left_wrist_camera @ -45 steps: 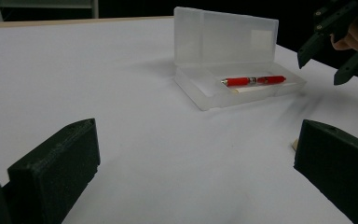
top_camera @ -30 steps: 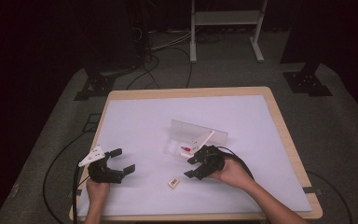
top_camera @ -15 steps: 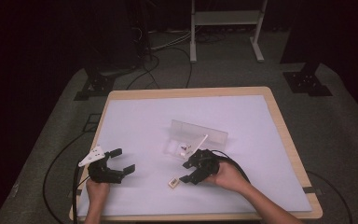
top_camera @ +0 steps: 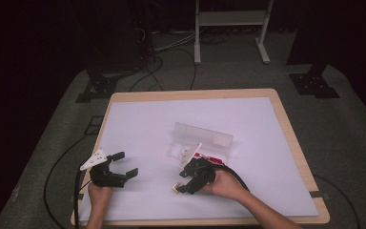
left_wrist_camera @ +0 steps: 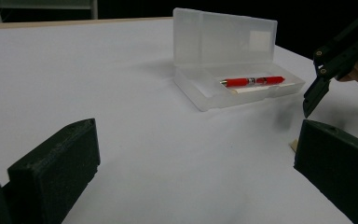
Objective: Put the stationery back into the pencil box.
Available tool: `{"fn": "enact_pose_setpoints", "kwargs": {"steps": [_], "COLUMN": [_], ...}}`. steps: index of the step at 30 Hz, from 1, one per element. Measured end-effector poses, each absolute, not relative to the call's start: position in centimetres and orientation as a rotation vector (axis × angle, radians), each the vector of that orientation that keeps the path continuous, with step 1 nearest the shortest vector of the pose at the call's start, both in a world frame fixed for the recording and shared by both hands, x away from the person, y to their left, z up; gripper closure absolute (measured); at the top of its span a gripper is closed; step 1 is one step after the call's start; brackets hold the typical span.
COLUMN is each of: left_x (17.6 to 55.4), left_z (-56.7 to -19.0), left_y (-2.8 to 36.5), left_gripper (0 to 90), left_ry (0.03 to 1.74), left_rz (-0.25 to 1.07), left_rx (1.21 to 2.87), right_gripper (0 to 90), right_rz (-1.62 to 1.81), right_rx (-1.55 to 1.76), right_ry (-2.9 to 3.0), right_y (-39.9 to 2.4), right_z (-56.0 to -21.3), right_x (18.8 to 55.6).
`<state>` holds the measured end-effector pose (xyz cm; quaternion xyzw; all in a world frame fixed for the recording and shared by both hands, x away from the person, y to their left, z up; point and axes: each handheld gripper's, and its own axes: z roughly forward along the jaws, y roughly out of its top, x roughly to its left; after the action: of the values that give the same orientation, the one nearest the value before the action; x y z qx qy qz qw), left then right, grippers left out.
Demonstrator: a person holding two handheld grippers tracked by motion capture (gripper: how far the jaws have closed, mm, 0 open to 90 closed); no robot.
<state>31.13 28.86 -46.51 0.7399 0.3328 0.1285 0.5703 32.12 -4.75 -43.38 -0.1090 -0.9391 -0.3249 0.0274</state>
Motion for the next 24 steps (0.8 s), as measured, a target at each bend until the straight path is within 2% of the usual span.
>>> {"fn": "enact_pose_setpoints", "kwargs": {"steps": [24], "left_x": [31.1], "left_z": [-46.5], "left_y": [28.9], "left_gripper": [0.0], "left_ry": [0.781], "left_rz": [0.301], "left_rx": [1.739], "right_gripper": [40.3], "right_rz": [-0.950], "right_rx": [-0.350], "right_ry": [-2.934], "right_y": [-3.1], "right_z": [-44.9], "right_x": [31.6]}}
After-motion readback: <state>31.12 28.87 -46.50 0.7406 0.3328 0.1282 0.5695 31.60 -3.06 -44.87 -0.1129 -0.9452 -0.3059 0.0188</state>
